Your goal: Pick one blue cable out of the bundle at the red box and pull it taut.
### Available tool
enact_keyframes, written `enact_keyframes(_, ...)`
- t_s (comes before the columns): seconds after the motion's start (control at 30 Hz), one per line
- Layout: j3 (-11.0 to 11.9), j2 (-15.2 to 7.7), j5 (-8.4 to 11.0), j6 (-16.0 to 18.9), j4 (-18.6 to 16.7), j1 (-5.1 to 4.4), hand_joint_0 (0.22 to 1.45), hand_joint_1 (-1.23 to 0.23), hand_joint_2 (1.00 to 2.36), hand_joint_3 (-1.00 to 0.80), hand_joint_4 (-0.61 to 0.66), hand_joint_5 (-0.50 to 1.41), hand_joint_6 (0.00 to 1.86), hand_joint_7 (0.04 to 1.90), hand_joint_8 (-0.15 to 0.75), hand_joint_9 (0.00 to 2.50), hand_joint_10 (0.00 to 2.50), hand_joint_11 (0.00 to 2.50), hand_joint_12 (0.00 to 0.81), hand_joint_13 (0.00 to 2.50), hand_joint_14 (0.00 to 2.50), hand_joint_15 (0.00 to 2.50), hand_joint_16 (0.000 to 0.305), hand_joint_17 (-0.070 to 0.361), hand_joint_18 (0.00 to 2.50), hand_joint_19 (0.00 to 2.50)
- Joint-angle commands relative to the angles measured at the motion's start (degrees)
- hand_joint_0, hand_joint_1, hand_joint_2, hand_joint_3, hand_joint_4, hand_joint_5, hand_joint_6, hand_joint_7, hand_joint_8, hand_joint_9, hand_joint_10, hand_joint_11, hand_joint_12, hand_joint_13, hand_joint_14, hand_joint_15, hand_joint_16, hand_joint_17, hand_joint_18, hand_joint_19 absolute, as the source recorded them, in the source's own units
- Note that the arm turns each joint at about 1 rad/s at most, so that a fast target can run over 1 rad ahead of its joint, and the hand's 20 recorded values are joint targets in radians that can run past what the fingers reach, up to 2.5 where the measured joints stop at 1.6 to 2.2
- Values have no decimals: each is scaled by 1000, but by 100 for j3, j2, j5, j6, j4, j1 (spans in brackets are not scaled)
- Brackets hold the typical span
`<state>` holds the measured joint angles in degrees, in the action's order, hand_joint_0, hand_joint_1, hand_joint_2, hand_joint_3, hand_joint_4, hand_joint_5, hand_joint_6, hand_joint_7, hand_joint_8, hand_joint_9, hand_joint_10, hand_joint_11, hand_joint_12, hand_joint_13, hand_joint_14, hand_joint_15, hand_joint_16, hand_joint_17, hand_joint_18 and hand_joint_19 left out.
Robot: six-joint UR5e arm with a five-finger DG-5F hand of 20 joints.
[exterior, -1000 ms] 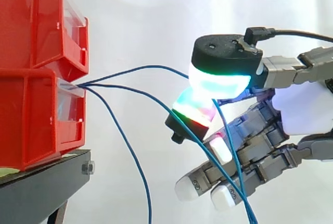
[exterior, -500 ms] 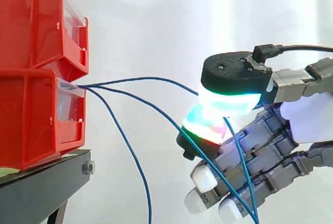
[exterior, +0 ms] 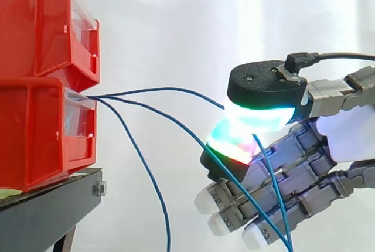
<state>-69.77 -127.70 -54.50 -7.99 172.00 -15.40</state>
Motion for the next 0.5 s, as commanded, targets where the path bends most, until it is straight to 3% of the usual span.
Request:
enact_keyframes(0.0, -1, 0, 1, -1, 0, 1, 583, -809, 1022, -155, 36, -107, 796, 1319, 277, 594, 0, 15, 422, 277, 0, 0, 65, 147, 406, 62)
enact_keyframes(0.33, -1, 0, -25, 25, 149, -7, 580, -800, 1024, -152, 52, -107, 793, 1340, 329, 945, 10, 357, 424, 329, 0, 0, 66, 148, 397, 83)
enact_keyframes(0.47, -1, 0, -8, 219, 255, 1, 581, -795, 1023, -154, 50, -107, 793, 1345, 347, 1025, 12, 449, 425, 358, 0, 0, 66, 149, 403, 81)
